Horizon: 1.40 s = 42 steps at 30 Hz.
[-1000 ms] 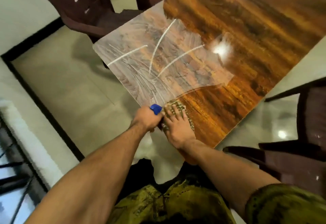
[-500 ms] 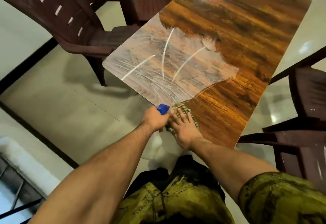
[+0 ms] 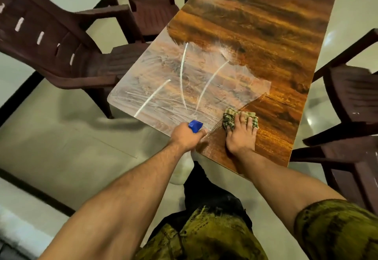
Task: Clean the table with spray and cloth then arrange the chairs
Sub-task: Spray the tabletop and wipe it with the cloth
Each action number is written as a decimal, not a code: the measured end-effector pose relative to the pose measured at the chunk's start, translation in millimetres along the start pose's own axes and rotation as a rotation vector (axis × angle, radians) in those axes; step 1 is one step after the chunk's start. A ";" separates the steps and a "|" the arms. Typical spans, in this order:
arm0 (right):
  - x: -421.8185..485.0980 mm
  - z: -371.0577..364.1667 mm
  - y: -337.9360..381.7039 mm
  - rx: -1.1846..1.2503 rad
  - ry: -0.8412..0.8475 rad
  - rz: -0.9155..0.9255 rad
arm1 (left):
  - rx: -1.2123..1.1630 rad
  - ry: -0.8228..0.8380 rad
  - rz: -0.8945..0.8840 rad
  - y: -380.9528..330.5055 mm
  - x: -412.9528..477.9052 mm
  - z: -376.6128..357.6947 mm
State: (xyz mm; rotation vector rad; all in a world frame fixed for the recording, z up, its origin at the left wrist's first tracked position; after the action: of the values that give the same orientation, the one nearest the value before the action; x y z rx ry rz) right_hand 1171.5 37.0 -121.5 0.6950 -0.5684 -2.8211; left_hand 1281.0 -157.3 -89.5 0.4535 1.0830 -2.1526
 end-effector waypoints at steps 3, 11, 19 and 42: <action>25.8 11.4 -3.2 -0.025 -0.013 -0.015 | 0.003 0.040 -0.026 -28.7 32.3 -1.9; 95.9 58.4 -42.1 0.028 -0.132 -0.198 | 0.095 0.188 -0.113 -121.9 109.8 -26.6; 155.9 64.4 -5.5 -0.066 0.013 -0.002 | 0.215 0.183 -0.122 -186.7 168.3 -29.5; 218.2 102.8 -10.8 0.045 -0.122 -0.223 | 0.128 0.185 -0.006 -167.2 261.7 67.2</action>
State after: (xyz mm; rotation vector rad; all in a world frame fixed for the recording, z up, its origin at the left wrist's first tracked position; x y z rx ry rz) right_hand 930.7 22.8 -131.1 0.6340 -0.6102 -3.0840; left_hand 977.0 -248.5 -103.2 0.7208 1.0494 -2.2277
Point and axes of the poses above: each hand's wrist, its own x-axis towards the middle knuckle, its own z-axis out of the back of the hand, y = z × x, the point moved 9 cm from there along x, towards the middle knuckle, and after that the axes turned 10 degrees about x, right-handed, at the moved point
